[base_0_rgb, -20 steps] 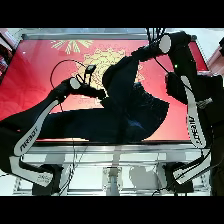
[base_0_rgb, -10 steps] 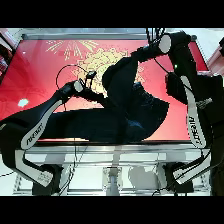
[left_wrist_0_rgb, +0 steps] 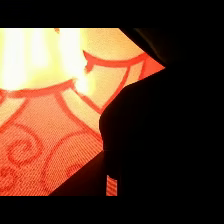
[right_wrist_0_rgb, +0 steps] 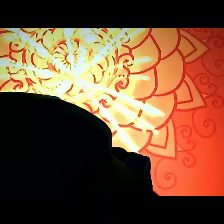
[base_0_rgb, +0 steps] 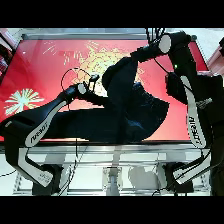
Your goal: Fold the clothes and pants, and hang the long-sleeved shirts on hangers.
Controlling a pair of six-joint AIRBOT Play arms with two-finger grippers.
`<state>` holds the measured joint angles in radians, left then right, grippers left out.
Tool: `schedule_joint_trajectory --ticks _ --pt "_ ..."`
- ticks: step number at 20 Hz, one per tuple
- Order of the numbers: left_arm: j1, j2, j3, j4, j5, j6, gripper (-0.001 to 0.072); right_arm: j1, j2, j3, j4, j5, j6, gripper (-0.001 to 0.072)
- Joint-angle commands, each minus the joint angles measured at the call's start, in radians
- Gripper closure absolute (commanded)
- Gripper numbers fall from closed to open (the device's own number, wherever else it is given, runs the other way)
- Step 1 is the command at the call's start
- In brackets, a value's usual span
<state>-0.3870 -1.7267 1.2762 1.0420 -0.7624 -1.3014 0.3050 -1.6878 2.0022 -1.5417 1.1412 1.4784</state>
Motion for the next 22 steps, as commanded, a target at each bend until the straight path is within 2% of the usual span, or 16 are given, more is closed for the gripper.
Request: schedule_joint_trajectory --ticks 1,5,9,13,15,16,18,21,22 --pt "-0.001 0.0 0.001 -0.002 -0.082 0.007 0.0679 0.001 0.0 0.0 0.001 0.0 0.001 0.0683" --pt "0.089 0.037 0.03 0.031 -0.247 -0.022 0.068 0.001 -0.002 0.0 0.078 0.025 -0.01 0.0682" --pt "0.291 0.247 0.031 0.033 -0.252 -0.024 0.0681 0.001 -0.019 -0.001 0.12 0.066 -0.026 0.0683" --pt "0.541 0.508 0.031 0.196 -0.253 -0.114 0.0682 0.001 -0.055 0.0 0.266 0.137 -0.058 0.0676" --pt "0.65 0.605 0.031 0.248 -0.255 -0.114 0.0682 0.001 -0.068 -0.001 0.334 0.177 -0.117 0.0629" --pt "0.699 0.64 0.031 0.269 -0.265 -0.114 0.0681 0.001 -0.073 0.0 0.336 0.187 -0.143 0.0554" --pt "0.776 0.676 0.031 0.314 -0.307 -0.113 0.0682 -0.002 -0.077 0.0 0.298 0.186 -0.185 0.0487" --pt "0.851 0.684 0.031 0.429 -0.386 -0.113 0.0681 -0.039 -0.077 0.0 0.23 0.186 -0.192 0.038" --pt "0.864 0.684 0.031 0.471 -0.402 -0.113 0.0681 -0.063 -0.079 0.0 0.23 0.183 -0.192 0.0379"
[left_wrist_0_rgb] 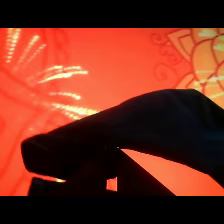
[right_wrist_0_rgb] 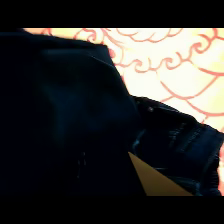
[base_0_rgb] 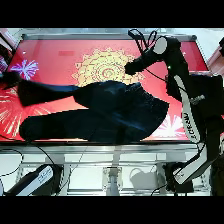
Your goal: Fold the clothes and pants, and hang the long-sleeved shirts on hangers.
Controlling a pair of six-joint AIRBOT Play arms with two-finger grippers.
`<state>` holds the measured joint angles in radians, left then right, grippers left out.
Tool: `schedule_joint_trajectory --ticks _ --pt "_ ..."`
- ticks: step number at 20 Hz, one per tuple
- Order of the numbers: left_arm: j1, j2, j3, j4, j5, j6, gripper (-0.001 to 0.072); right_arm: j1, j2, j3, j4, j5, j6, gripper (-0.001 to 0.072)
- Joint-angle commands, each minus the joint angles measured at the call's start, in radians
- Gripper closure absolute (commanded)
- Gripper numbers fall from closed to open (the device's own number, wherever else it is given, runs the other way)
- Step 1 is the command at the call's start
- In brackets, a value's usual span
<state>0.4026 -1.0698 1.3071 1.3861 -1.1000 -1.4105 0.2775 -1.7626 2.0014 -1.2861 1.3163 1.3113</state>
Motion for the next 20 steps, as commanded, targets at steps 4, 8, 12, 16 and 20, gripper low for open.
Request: schedule_joint_trajectory --ticks 4,8,12,16,20 --pt "0.08 0.027 0.0 0.274 -0.075 -0.003 0.0681 -0.155 -0.057 0.0 -0.001 0.039 -0.019 0.0363" --pt "0.081 0.025 0.0 0.339 -0.075 -0.003 0.0681 -0.216 -0.159 0.0 0.033 0.13 0.008 0.0271" --pt "0.081 -0.003 0.0 0.338 -0.111 -0.003 0.0681 -0.202 -0.243 -0.002 0.039 0.125 0.011 0.0226" --pt "0.081 -0.042 0.0 0.338 -0.155 -0.003 0.0681 -0.18 -0.317 -0.002 0.122 0.083 -0.008 0.0228" --pt "0.081 -0.066 0.0 0.32 -0.154 -0.003 0.0682 -0.152 -0.343 -0.002 0.201 0.015 -0.042 0.0431"
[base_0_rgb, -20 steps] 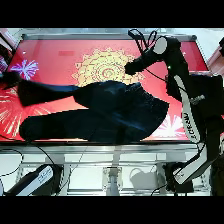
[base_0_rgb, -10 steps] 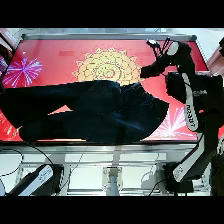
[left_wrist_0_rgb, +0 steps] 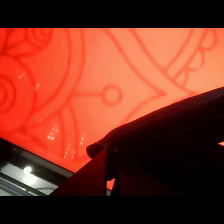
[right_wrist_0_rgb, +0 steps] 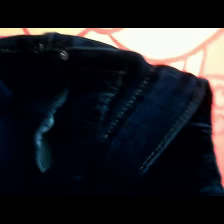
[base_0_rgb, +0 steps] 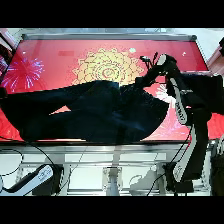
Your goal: Fold the clothes and pants, and hang the long-sleeved shirts on hangers.
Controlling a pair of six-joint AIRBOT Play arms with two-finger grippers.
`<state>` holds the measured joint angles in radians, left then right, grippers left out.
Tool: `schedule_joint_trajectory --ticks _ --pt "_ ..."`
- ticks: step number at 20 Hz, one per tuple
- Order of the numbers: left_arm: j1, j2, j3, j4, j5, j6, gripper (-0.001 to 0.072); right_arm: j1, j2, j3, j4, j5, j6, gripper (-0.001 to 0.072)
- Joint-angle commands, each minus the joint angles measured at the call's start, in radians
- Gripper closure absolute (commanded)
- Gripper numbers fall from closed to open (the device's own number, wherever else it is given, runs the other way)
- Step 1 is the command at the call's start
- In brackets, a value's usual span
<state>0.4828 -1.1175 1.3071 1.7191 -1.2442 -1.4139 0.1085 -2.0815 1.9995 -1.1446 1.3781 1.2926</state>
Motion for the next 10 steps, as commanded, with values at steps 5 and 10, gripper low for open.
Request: schedule_joint_trajectory --ticks 5,10 --pt "0.006 -0.043 0.0 -0.079 -0.002 0.0 0.0681 0.002 -0.018 0.046 -0.097 -0.057 0.114 0.0683" --pt "0.108 -0.043 0.0 -0.09 0.001 0.0 0.0682 -0.122 0.064 0.049 -0.275 -0.102 0.29 0.0684"
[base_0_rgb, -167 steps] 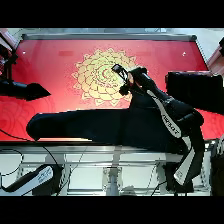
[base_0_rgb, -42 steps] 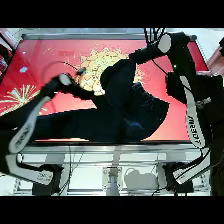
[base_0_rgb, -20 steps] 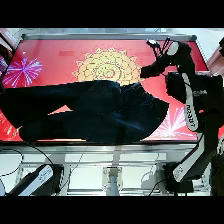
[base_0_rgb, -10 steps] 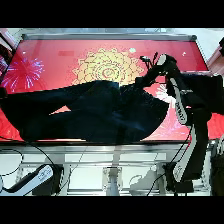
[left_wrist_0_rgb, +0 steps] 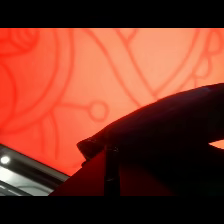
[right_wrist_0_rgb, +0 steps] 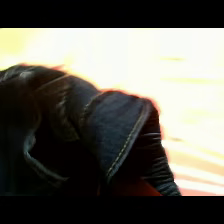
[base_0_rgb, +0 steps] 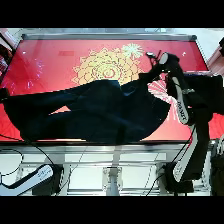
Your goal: Fold the clothes and pants, and hang the long-sleeved shirts on hangers.
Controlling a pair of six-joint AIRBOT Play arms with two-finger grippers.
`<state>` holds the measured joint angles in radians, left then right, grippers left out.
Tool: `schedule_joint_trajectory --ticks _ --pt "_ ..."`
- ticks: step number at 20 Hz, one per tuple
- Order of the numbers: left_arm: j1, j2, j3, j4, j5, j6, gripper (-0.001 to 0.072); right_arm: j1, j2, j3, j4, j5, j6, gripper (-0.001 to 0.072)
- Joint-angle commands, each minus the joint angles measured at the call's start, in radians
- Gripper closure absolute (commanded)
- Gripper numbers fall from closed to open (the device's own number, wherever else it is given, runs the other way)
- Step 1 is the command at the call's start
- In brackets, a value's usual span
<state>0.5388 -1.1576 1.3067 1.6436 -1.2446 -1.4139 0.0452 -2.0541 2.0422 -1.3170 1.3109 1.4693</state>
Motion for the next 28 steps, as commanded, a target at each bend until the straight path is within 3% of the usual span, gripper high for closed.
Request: schedule_joint_trajectory --ticks 1,8,18,28 --pt "0.083 -0.003 0.001 -0.03 0.002 0.0 0.0682 -0.085 0.053 0.006 -0.109 -0.05 0.135 0.0684" --pt "0.237 -0.001 0.001 -0.141 0.039 0.006 0.0682 -0.198 0.137 0.005 -0.214 -0.072 0.196 0.0684" --pt "0.152 -0.039 0.005 -0.208 0.291 0.045 0.0682 -0.182 0.145 0.002 -0.185 -0.179 0.198 0.0683" --pt "0.026 -0.389 0.245 -0.204 0.166 -0.023 0.0681 -0.142 0.1 -0.071 -0.04 -0.287 0.189 0.0683"
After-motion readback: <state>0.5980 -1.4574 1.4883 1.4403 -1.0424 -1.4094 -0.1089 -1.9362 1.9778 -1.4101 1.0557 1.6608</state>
